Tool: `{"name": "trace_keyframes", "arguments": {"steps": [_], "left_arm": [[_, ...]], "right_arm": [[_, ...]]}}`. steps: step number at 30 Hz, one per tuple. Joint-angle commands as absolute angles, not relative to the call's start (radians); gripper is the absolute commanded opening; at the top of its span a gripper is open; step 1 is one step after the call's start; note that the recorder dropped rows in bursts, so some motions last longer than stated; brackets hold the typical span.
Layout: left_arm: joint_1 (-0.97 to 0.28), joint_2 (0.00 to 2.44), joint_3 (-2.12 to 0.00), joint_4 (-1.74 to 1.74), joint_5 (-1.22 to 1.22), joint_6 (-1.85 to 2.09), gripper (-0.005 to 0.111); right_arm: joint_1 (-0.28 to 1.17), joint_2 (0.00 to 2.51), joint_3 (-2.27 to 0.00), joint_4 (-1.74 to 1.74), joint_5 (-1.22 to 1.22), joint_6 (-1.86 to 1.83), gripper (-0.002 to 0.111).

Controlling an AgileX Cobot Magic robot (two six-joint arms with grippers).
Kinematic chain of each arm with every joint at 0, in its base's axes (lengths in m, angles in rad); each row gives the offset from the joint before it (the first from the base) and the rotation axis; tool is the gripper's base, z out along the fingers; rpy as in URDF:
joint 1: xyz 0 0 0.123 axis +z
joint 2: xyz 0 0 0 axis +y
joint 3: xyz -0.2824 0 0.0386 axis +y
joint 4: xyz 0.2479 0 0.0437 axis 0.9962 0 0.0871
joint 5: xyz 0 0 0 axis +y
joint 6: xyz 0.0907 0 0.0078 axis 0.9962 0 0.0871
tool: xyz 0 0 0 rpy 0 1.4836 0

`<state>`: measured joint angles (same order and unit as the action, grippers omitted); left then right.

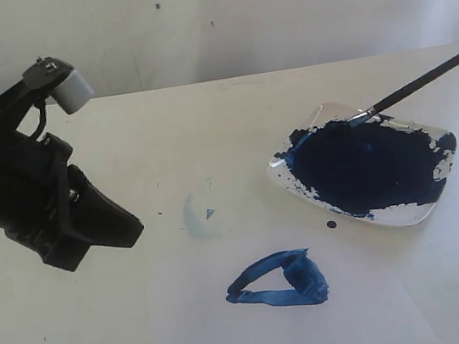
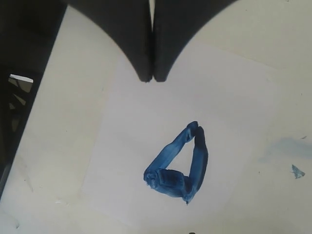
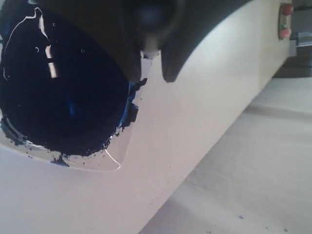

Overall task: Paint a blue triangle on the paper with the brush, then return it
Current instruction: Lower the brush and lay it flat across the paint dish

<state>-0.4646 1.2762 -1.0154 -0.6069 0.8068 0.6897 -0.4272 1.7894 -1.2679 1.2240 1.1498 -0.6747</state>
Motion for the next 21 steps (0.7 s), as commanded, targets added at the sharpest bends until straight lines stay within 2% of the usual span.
{"name": "trace_keyframes", "arguments": {"steps": [1, 8, 14, 21], "left_arm": [[-0.462, 1.265, -1.009, -0.644, 0.816, 0.684, 0.0], [-0.462, 1.265, -1.009, -0.649, 0.816, 0.684, 0.0], [-0.462, 1.265, -1.009, -0.649, 0.816, 0.684, 0.0], [-0.462, 1.265, -1.009, -0.649, 0.807, 0.684, 0.0]], "right_arm": [[-0.49, 1.838, -1.219, 1.299, 1.201, -0.742, 0.0], [-0.509, 1.922, -1.148, 1.323, 1.221, -0.886, 0.0], [-0.528, 1.997, -1.095, 1.518, 1.221, -1.018, 0.0], [-0.561, 2.028, -1.062, 1.571, 1.221, -1.076, 0.0]]}}
